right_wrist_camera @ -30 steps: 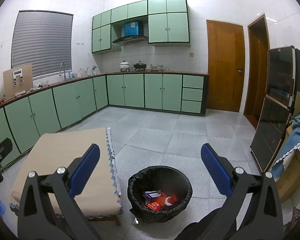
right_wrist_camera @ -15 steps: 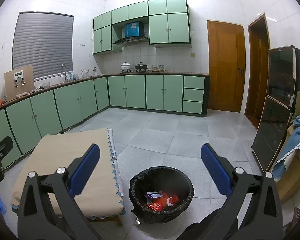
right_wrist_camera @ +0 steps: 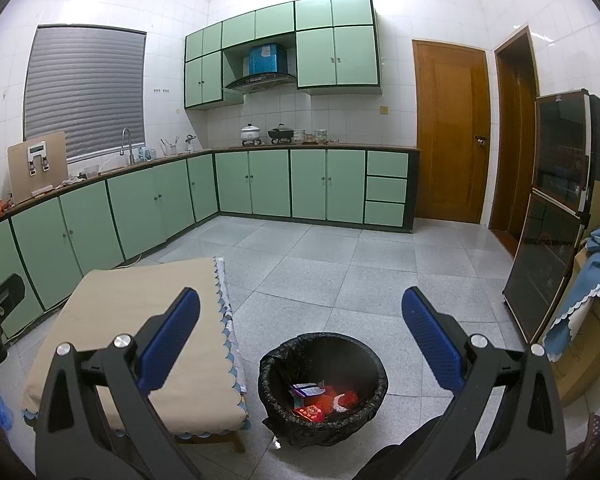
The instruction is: Collect trash
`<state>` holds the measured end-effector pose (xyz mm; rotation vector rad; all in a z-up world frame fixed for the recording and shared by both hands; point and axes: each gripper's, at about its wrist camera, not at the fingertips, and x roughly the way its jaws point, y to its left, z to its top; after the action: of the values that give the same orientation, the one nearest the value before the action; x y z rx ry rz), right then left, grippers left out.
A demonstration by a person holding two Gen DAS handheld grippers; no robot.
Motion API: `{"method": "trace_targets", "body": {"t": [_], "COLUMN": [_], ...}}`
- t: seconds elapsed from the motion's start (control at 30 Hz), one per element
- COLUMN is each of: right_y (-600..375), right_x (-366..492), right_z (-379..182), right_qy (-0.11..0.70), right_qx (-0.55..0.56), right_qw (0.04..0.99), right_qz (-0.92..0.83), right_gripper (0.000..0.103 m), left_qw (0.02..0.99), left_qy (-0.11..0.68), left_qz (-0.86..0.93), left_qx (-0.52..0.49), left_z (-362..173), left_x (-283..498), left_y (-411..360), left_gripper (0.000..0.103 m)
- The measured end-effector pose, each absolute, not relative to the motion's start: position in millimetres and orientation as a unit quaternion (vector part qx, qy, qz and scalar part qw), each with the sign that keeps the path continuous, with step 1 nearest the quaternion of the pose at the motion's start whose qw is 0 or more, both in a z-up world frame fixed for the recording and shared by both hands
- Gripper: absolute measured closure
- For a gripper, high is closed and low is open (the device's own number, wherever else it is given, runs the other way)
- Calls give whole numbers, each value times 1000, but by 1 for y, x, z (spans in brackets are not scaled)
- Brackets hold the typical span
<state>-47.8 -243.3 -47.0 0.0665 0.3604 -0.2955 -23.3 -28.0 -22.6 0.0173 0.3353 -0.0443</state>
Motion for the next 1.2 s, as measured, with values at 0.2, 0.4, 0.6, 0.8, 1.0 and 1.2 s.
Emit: {"method": "trace_targets", "body": {"t": [0.2, 0.4, 0.6, 0.8, 1.0, 1.2], "right_y": [-244, -244, -244, -244, -244, -244], "right_x": [-48, -50, -51, -50, -51, -50], "right_z": [-48, -48, -49, -49, -49, -49], "right_qy": [179, 180, 180, 181, 181, 181], "right_qx": [33, 34, 35, 35, 36, 34], "right_qw": [972, 972, 972, 972, 972, 972], "right_qz": [-146, -147, -148, -148, -148, -148], "right_gripper": [5, 5, 5, 5, 5, 5], "left_qw": [985, 985, 985, 985, 985, 985], "left_qy": [168, 170, 170, 171, 171, 171], "left_qz": [-23, -24, -25, -25, -25, -26], "left_qx": [9, 10, 10, 8, 8, 7], "left_z": [-23, -23, -23, -23, -23, -23], "left_x": [-23, -22, -21, -21, -21, -21], "left_y": [-28, -27, -26, -25, -25, -26], "left_gripper": [6, 6, 6, 6, 6, 6]}}
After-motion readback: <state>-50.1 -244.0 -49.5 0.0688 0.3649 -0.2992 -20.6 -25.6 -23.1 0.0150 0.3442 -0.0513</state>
